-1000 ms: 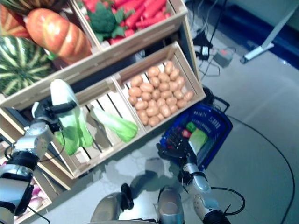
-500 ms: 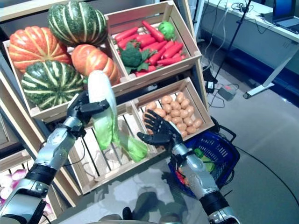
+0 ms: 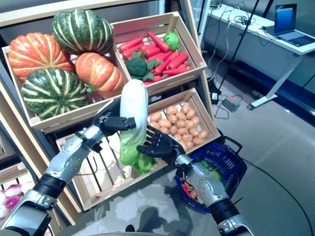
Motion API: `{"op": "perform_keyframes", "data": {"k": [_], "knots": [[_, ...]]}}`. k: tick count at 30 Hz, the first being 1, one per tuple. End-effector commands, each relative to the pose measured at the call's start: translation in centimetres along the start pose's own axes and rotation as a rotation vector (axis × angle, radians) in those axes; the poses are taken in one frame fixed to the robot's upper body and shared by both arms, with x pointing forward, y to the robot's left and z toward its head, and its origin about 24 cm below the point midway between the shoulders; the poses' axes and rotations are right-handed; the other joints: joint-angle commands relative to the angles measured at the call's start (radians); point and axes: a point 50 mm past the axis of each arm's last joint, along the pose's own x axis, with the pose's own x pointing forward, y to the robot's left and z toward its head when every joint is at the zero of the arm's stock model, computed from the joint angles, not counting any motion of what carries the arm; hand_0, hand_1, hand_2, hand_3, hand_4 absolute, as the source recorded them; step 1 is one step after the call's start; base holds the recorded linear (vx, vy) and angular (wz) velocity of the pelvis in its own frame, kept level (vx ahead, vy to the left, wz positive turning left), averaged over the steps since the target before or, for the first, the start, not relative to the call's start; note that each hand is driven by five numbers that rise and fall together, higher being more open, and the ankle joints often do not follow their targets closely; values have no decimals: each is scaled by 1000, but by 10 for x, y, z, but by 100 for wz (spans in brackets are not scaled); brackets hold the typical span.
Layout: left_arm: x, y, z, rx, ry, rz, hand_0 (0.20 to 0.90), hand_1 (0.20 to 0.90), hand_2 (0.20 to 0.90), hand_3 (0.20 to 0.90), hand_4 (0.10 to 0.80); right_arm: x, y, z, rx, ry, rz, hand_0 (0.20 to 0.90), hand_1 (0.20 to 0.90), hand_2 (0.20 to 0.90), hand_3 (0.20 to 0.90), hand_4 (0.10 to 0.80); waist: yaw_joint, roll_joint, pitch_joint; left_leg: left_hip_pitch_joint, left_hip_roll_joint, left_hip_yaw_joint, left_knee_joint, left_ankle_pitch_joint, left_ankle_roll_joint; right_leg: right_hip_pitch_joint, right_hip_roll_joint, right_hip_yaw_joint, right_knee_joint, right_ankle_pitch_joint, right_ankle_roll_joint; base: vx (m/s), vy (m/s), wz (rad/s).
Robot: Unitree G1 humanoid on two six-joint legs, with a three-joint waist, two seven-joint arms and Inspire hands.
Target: Put vegetables into the basket
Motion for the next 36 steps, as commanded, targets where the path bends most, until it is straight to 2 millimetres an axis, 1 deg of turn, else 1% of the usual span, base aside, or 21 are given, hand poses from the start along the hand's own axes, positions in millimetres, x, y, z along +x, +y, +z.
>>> {"op": "perform_keyframes", "data": {"k": [1, 5, 8, 9, 11, 14, 18, 21, 27, 31, 34, 35, 36], "knots": [[29, -17, 53, -14, -290, -165, 300, 300, 300, 300, 400, 21, 29, 36, -37, -138, 171, 900, 900, 900, 900, 800, -4, 19, -99, 60, -18, 13, 1, -148, -26, -29, 48, -31, 1, -4, -59, -25, -11, -6], [36, -31, 50, 8, -266, -265, 300, 300, 300, 300, 400, 25, 42, 36, 3, -133, 239, 900, 900, 900, 900, 800, -11, 18, -100, 69, -18, 18, 1, -154, -24, -25, 53, -20, 1, -7, -59, -20, -12, -10], [37, -35, 45, -10, -246, -308, 300, 300, 300, 300, 400, 26, 49, 35, 28, -125, 287, 900, 900, 900, 900, 800, -14, 17, -103, 73, -17, 17, 1, -158, -23, -20, 56, -15, 1, -9, -58, -9, -11, -7], [37, -36, 45, -16, -244, -318, 300, 300, 300, 300, 400, 27, 51, 35, 30, -124, 295, 900, 900, 900, 900, 800, -14, 16, -103, 70, -16, 25, 1, -154, -20, -23, 57, -18, 1, -6, -63, -19, -17, -4], [38, -39, 43, -40, -243, -347, 300, 300, 300, 300, 400, 28, 54, 36, 27, -119, 303, 900, 900, 900, 900, 800, -15, 15, -107, 70, -16, 24, 1, -155, -20, -23, 58, -14, 1, -6, -63, -10, -9, -6], [41, -51, 41, -101, -252, -419, 300, 300, 300, 300, 400, 31, 57, 35, 32, -109, 306, 900, 900, 900, 900, 800, -14, 14, -109, 73, -15, 24, 1, -156, -19, -23, 60, -9, 1, -7, -63, -13, -4, -5], [47, -67, 36, -208, -249, -499, 300, 300, 300, 300, 400, 34, 66, 36, 103, -112, 382, 900, 900, 900, 900, 800, -11, 10, -110, 74, -16, 20, 1, -158, -19, -23, 63, -5, 1, -7, -63, 0, 0, 0], [50, -77, 30, -327, -237, -563, 300, 300, 300, 300, 400, 37, 76, 43, 173, -144, 493, 900, 900, 900, 900, 800, -9, 6, -111, 75, -15, 18, 1, -159, -18, -21, 65, -5, 1, -7, -65, 0, 0, 0], [58, -99, 12, -535, -221, -636, 300, 300, 300, 300, 400, 44, 93, 72, 224, -286, 635, 900, 900, 900, 900, 800, -4, 1, -121, 77, -17, 11, 1, -163, -16, -19, 68, -1, 1, -9, -68, 0, 0, 0], [58, -107, 2, -667, -242, -647, 300, 300, 300, 300, 400, 44, 100, 86, 269, -402, 705, 900, 900, 900, 900, 800, -3, 0, -127, 79, -17, 10, 1, -168, -16, -16, 69, 2, 1, -13, -69, 0, 0, 0], [56, -107, -6, -703, -249, -622, 300, 300, 300, 300, 400, 43, 100, 92, 270, -455, 702, 900, 900, 900, 900, 800, -1, 0, -132, 81, -18, 8, 1, -171, -15, -15, 68, 3, 1, -16, -69, 10, -1, 1], [56, -107, -8, -705, -249, -617, 300, 300, 300, 300, 400, 43, 99, 93, 266, -462, 696, 768, 768, 768, 768, 712, -1, 1, -133, 81, -18, 8, 1, -172, -14, -15, 68, 3, 1, -16, -70, 0, 0, 0], [55, -106, -11, -710, -248, -612, 300, 300, 300, 300, 400, 42, 98, 96, 263, -475, 680, 371, 371, 371, 371, 447, 0, 1, -133, 81, -18, 8, 1, -173, -14, -16, 68, 4, 1, -17, -70, 0, 0, 0]]}}
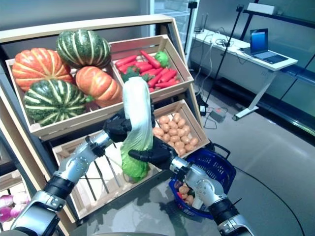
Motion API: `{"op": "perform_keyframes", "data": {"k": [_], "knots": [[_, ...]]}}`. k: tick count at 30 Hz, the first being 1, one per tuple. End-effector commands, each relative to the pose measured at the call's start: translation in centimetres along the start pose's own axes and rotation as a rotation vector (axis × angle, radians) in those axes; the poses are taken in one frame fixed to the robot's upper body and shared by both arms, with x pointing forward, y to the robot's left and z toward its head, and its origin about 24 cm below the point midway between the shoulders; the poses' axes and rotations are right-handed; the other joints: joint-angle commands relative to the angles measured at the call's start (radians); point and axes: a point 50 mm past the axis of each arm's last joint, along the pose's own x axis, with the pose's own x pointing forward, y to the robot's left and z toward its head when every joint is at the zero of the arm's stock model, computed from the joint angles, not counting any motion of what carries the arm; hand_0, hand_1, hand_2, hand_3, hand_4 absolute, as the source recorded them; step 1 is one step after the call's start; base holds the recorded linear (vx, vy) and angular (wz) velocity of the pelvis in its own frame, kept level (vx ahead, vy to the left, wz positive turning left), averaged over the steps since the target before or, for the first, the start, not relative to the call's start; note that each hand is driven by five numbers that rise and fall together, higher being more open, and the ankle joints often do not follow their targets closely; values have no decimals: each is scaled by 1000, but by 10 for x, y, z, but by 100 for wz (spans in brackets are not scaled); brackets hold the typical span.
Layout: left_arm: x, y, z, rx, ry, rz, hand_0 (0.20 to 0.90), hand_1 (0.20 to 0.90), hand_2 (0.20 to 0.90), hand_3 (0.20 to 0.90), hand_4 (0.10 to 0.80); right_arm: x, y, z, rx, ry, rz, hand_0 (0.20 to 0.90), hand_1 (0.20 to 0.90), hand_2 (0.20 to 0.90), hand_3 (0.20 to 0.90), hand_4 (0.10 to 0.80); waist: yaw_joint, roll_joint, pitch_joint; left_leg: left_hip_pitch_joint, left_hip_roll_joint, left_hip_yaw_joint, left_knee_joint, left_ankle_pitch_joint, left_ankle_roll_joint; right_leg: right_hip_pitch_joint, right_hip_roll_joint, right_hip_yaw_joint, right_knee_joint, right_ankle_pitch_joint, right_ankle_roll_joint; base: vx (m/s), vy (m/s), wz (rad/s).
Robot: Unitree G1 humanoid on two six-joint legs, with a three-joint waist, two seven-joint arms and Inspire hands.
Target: Put vegetables into the basket
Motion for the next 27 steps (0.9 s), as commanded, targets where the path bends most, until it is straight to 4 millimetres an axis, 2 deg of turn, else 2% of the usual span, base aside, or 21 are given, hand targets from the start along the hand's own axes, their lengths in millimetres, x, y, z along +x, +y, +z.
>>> {"op": "perform_keyframes", "data": {"k": [1, 5, 13, 14, 15, 16, 23, 27], "knots": [[60, -56, -30, -224, -98, -373, 300, 300, 300, 300, 400, 67, 76, 79, -15, -407, 417, 300, 300, 300, 300, 400, 6, 24, -57, 62, -19, -17, 2, -182, -21, -17, 67, -23, 1, -38, -69, 0, 0, 0], [57, -55, -34, -212, -76, -380, 300, 300, 300, 300, 400, 64, 69, 79, -60, -392, 365, 300, 300, 300, 300, 400, 6, 25, -59, 59, -19, -17, 2, -183, -19, -20, 67, -19, 1, -39, -70, 0, 0, 0], [53, -53, -32, -210, -59, -372, 300, 300, 300, 300, 400, 60, 61, 79, -38, -397, 334, 300, 300, 300, 300, 400, 5, 25, -59, 59, -19, -17, 2, -181, -17, -21, 67, -15, 1, -36, -69, 0, 0, 0], [52, -52, -32, -206, -56, -367, 474, 474, 474, 474, 516, 59, 61, 79, -37, -394, 334, 300, 300, 300, 300, 400, 5, 24, -57, 59, -19, -15, 2, -181, -17, -22, 67, -14, 1, -34, -69, 0, 0, 0], [51, -51, -32, -204, -51, -366, 542, 542, 542, 542, 562, 59, 60, 79, -38, -394, 334, 300, 300, 300, 300, 400, 4, 25, -56, 59, -19, -14, 2, -181, -17, -23, 67, -14, 1, -33, -70, 0, 0, 0], [50, -50, -32, -203, -50, -363, 900, 900, 900, 900, 800, 58, 60, 79, -38, -393, 333, 300, 300, 300, 300, 400, 4, 25, -55, 59, -19, -13, 2, -180, -17, -23, 67, -13, 1, -33, -70, 0, 0, 0], [45, -40, -29, -191, -47, -278, 900, 900, 900, 900, 800, 53, 53, 75, -26, -388, 298, 300, 300, 300, 300, 400, 0, 27, -53, 62, -16, -9, 2, -179, -17, -23, 68, -7, 1, -32, -70, 0, 0, 0], [35, -29, -28, -172, -31, -228, 900, 900, 900, 900, 800, 46, 45, 73, 3, -404, 271, 300, 300, 300, 300, 400, -3, 29, -53, 63, -15, -4, 2, -177, -18, -23, 69, -6, 1, -31, -69, 0, 0, 0]]}}
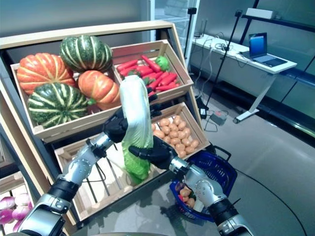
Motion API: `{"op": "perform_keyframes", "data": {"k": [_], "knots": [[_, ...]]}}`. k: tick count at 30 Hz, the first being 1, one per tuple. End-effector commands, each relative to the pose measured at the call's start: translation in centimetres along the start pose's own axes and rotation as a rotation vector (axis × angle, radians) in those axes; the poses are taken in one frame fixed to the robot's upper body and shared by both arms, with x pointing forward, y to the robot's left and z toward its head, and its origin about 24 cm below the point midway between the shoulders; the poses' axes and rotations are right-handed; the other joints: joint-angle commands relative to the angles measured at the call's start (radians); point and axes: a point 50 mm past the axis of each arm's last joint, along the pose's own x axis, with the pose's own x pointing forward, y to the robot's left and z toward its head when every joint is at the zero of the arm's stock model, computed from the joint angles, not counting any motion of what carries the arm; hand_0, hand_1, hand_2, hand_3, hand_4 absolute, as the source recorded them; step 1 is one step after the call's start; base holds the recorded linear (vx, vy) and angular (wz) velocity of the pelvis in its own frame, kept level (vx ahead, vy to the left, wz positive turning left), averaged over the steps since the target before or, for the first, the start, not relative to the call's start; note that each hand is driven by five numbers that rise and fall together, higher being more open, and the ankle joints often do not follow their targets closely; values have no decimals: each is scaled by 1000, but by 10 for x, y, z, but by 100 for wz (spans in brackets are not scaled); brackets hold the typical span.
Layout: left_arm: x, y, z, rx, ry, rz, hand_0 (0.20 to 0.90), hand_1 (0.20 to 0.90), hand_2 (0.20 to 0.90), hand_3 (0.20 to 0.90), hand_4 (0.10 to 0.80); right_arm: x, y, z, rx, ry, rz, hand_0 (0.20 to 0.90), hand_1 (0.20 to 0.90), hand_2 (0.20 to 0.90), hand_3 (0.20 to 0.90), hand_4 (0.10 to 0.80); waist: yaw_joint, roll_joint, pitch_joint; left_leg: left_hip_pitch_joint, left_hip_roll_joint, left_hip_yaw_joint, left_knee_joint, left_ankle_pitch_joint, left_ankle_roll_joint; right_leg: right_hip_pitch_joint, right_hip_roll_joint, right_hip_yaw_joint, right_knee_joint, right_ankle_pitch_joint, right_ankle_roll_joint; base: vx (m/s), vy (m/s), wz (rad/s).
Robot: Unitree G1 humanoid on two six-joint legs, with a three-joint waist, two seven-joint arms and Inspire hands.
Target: Put vegetables into the basket
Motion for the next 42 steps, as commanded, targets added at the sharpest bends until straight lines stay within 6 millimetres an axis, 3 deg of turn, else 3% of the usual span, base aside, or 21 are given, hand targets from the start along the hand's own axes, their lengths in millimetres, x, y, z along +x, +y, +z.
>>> {"op": "perform_keyframes", "data": {"k": [1, 11, 17, 24, 30, 37, 42], "knots": [[32, -27, -25, -130, 23, -214, 900, 900, 900, 900, 800, 40, 43, 77, 18, -436, 276, 300, 300, 300, 300, 400, 0, 22, -33, 64, -15, -4, 2, -178, -18, -21, 69, -9, 1, -30, -69, 0, 0, 0], [7, -1, -17, -106, -9, -69, 900, 900, 900, 900, 800, 26, 37, 69, 34, -452, 293, 300, 300, 300, 300, 400, -6, 27, -29, 63, -12, 3, 2, -174, -20, -27, 69, -3, 1, -29, -68, 1, 0, -1], [-14, 15, -11, -228, -99, -28, 900, 900, 900, 900, 800, 19, 46, 68, 129, -461, 471, 300, 300, 300, 300, 400, -5, 25, -26, 63, -9, 6, 2, -173, -23, -27, 70, -4, 1, -33, -68, 7, -2, -6], [-29, 18, -5, -443, -398, -104, 900, 900, 900, 900, 800, 15, 70, 71, 224, -493, 698, 300, 300, 300, 300, 400, -5, 18, -34, 66, -7, 6, 2, -178, -28, -24, 71, -1, 1, -41, -70, 0, 0, 0], [-39, 22, 0, -508, -564, -63, 900, 900, 900, 900, 800, 10, 83, 75, 257, -516, 785, 300, 300, 300, 300, 400, -2, 8, -43, 63, -6, 5, 2, -178, -31, -25, 73, 4, 1, -44, -70, 0, 0, 0], [-42, 23, -1, -525, -581, -40, 900, 900, 900, 900, 800, 10, 90, 79, 270, -525, 804, 300, 300, 300, 300, 400, 1, 5, -44, 60, -4, 7, 2, -175, -31, -29, 73, 6, 1, -42, -72, 0, 0, 0], [-46, 28, -5, -482, -538, 61, 900, 900, 900, 900, 800, 7, 80, 82, 239, -584, 704, 300, 300, 300, 300, 400, 0, 3, -46, 59, -3, 13, 2, -174, -31, -32, 74, 9, 1, -39, -71, 2, 0, -1]]}}
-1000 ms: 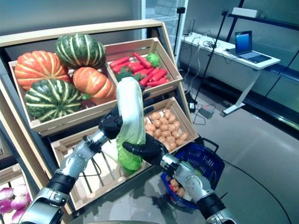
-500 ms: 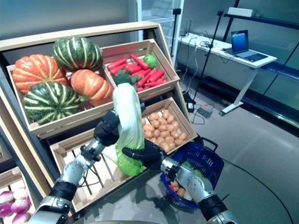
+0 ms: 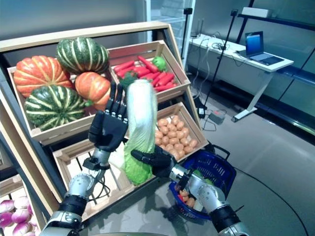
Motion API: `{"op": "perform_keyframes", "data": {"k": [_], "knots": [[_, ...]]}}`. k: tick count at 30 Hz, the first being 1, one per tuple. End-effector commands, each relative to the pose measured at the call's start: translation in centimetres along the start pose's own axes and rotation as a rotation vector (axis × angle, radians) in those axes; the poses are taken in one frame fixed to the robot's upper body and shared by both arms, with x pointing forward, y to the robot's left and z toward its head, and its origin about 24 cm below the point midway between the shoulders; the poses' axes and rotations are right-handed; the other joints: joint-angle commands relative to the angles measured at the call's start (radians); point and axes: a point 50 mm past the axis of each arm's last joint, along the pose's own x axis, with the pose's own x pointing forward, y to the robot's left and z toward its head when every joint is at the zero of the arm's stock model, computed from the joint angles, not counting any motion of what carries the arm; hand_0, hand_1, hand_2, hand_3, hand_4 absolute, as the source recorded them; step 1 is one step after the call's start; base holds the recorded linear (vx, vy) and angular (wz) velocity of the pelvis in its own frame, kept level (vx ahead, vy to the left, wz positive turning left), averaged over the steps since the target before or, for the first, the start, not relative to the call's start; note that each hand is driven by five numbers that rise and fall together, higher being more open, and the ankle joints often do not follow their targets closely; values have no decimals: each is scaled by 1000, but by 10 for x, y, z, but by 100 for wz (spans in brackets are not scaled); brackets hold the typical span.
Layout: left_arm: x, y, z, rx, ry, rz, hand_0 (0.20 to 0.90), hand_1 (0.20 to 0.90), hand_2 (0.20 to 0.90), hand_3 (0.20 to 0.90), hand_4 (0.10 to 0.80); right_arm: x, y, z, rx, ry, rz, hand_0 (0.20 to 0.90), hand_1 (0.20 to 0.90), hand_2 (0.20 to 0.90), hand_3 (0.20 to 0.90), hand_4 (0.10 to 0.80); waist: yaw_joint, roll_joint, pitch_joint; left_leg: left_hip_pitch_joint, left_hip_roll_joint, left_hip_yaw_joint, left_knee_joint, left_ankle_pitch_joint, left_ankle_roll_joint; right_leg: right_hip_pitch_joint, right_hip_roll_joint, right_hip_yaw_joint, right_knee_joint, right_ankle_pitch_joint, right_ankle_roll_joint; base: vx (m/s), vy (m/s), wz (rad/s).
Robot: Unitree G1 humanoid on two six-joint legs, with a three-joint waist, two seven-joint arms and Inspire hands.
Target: Put vegetables into the basket
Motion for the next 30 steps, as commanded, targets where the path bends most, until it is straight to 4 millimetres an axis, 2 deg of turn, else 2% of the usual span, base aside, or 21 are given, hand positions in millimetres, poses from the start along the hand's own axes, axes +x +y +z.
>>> {"op": "perform_keyframes", "data": {"k": [1, 4, 6, 8, 12, 15, 18, 22, 26, 30], "knots": [[9, 6, 21, 82, -58, 50, 900, 900, 900, 900, 800, 35, 93, 69, -89, -429, 652, 300, 300, 300, 300, 400, 1, -11, -33, 67, -18, -8, 9, -175, -27, -12, 65, -14, 2, -43, -67, 23, 0, -6], [-8, 20, 34, 305, -21, 289, 900, 900, 900, 900, 800, 21, 69, 79, -130, -516, 458, 300, 300, 300, 300, 400, -3, -9, -28, 69, -15, -4, 9, -174, -26, -14, 66, -14, 2, -40, -66, 21, -1, -2], [-18, 23, 41, 389, -1, 359, 900, 900, 900, 900, 800, 12, 59, 81, -130, -538, 399, 300, 300, 300, 300, 400, -4, -8, -26, 67, -14, 0, 9, -171, -25, -17, 66, -13, 2, -38, -66, 0, 0, 0], [-39, 26, 53, 503, -1, 473, 900, 900, 900, 900, 800, -7, 43, 84, -130, -593, 294, 300, 300, 300, 300, 400, -6, -5, -20, 64, -13, 4, 9, -168, -23, -22, 65, -12, 2, -35, -64, 11, -11, -10], [-66, 26, 69, 675, -27, 614, 900, 900, 900, 900, 800, -37, 23, 85, -131, -694, 164, 300, 300, 300, 300, 400, -13, -2, -6, 62, -11, 8, 9, -164, -20, -26, 67, -8, 2, -32, -64, 9, -27, -9], [-77, 23, 73, 810, -13, 671, 900, 900, 900, 900, 800, -56, 11, 84, -163, -761, 41, 300, 300, 300, 300, 400, -19, -2, 11, 57, -9, 13, 9, -159, -18, -33, 68, -4, 2, -28, -65, -19, -42, -2], [-79, 20, 75, 877, -2, 682, 900, 900, 900, 900, 800, -74, 1, 85, -175, -825, -75, 300, 300, 300, 300, 400, -23, -2, 24, 54, -8, 17, 9, -156, -18, -38, 70, -1, 2, -24, -65, -36, -48, -3], [-74, 11, 74, 948, 35, 660, 900, 900, 900, 900, 800, -111, -21, 89, -245, -915, -350, 300, 300, 300, 300, 400, -27, -1, 48, 51, -4, 25, 9, -155, -21, -45, 71, 4, 2, -21, -67, -26, -67, -4], [-67, 5, 74, 969, 39, 624, 900, 900, 900, 900, 800, -128, -29, 95, -307, -951, -531, 300, 300, 300, 300, 400, -23, 2, 64, 46, 1, 25, 9, -153, -25, -51, 74, 8, 2, -19, -70, -43, -96, -10], [-58, 2, 71, 923, 17, 600, 900, 900, 900, 900, 800, -135, -37, 99, -322, -948, -691, 300, 300, 300, 300, 400, -13, 4, 74, 48, 6, 24, 9, -149, -31, -49, 80, 10, 2, -21, -78, -19, -114, -6]]}}
